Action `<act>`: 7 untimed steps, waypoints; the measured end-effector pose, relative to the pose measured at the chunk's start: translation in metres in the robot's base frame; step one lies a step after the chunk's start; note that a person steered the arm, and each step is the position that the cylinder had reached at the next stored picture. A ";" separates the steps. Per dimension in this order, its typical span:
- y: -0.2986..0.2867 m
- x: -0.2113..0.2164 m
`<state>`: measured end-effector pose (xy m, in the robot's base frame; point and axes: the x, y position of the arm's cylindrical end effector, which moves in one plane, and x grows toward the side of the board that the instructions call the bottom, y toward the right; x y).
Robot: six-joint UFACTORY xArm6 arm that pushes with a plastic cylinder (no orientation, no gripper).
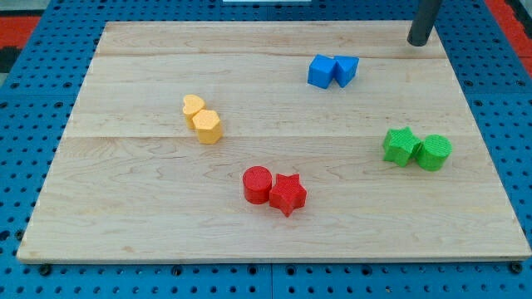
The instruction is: Place the green blocks vertically above the red star
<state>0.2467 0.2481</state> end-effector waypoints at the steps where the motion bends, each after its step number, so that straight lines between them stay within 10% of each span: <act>1: 0.000 0.000; 7: -0.058 0.013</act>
<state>0.2600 0.1903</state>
